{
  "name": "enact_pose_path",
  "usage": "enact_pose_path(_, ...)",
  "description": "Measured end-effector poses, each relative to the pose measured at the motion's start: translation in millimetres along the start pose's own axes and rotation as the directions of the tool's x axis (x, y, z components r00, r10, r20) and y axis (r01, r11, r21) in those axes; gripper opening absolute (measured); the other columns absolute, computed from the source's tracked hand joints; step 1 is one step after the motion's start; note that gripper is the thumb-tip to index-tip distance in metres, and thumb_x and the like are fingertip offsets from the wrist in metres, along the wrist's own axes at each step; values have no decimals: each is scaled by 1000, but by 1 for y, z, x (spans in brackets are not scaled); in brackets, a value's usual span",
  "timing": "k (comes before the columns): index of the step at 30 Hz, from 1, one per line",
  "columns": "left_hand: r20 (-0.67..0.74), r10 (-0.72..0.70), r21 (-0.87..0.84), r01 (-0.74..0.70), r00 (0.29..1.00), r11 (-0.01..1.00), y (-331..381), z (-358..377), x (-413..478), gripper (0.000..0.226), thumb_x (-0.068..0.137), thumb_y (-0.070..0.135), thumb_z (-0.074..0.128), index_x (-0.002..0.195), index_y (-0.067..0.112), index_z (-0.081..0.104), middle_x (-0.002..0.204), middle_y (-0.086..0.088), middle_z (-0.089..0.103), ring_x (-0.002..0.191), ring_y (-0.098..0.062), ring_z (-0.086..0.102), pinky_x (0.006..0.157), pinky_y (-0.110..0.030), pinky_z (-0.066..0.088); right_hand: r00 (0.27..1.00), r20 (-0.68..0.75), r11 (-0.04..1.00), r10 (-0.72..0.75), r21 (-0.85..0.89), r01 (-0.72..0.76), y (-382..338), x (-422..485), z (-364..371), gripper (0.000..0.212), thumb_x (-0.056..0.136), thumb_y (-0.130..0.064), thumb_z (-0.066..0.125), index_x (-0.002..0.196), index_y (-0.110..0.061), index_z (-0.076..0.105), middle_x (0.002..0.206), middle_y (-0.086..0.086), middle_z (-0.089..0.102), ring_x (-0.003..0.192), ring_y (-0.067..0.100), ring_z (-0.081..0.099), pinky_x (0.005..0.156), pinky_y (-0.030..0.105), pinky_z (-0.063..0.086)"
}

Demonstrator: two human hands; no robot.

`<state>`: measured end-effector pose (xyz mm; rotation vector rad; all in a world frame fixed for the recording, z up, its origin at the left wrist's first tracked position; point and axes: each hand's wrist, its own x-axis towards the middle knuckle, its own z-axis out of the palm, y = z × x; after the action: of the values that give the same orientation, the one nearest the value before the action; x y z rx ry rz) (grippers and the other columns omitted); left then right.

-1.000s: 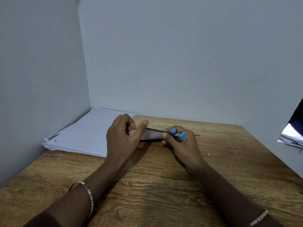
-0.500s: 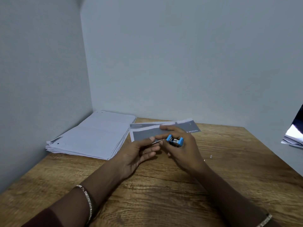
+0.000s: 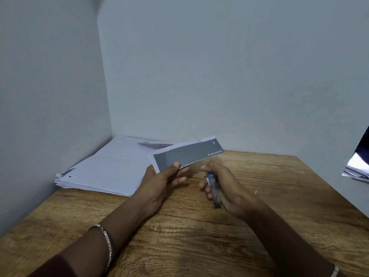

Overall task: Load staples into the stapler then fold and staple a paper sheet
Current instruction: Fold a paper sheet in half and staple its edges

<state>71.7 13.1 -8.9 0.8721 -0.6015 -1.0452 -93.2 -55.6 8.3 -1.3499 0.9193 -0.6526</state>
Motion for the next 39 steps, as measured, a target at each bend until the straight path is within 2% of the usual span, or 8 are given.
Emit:
enact_pose_path(4,56,46,44,-49,997,998,-2,-1,-2,36,86,10,73,120,-1,65,110,-21,76,95,-30,75,69,-27,61,980,189,998,-58,48,50,0,1,-1,23,98,-22,62,111,-4,67,81,9,71,62,12,60,54,24,47)
enact_pose_path(6,46,53,42,-55,998,998,-2,0,-2,43,82,13,77,120,-2,65,107,-22,76,90,-29,74,67,-27,60,970,203,987,-134,117,112,4,3,1,35,89,-22,74,116,-1,65,86,8,74,70,12,66,59,24,53)
enact_pose_path(9,49,50,24,-51,998,998,-3,1,-3,39,83,10,76,117,-6,65,99,-20,77,82,-25,75,64,-26,60,962,181,964,-205,210,166,9,5,2,48,75,-21,79,116,1,68,94,9,76,82,13,73,74,27,60)
enact_pose_path(13,60,56,-14,-56,997,998,-5,4,-3,33,85,4,74,115,-7,67,103,-26,75,83,-29,74,79,-36,63,949,201,889,-243,437,136,15,8,4,37,77,-9,75,111,5,70,97,18,75,88,19,73,86,31,60)
enact_pose_path(16,17,86,-33,-85,996,996,-6,5,-3,30,84,1,74,112,-9,68,93,-22,75,76,-25,74,76,-32,64,939,212,857,-270,497,134,17,10,6,35,79,-6,73,111,6,70,98,19,76,89,22,73,92,33,58)
enact_pose_path(26,35,179,38,-181,983,983,-11,7,-7,27,82,1,77,108,-4,71,95,-21,78,83,-29,77,71,-31,63,957,121,795,-265,589,145,16,12,7,32,74,0,73,103,10,68,96,26,76,89,29,77,82,34,64)
enact_pose_path(32,69,191,100,-198,979,975,-10,8,-11,29,83,3,78,110,-4,71,98,-21,78,90,-35,77,72,-30,63,959,101,812,-265,559,165,18,13,6,31,69,-2,76,97,11,71,94,26,75,86,29,75,87,37,62)
enact_pose_path(39,79,207,180,-219,975,959,-10,8,-12,24,84,7,78,105,-4,73,87,-20,79,78,-32,78,67,-27,61,957,90,846,-277,496,198,12,8,8,32,72,-5,73,98,13,68,86,23,75,77,27,76,75,38,66)
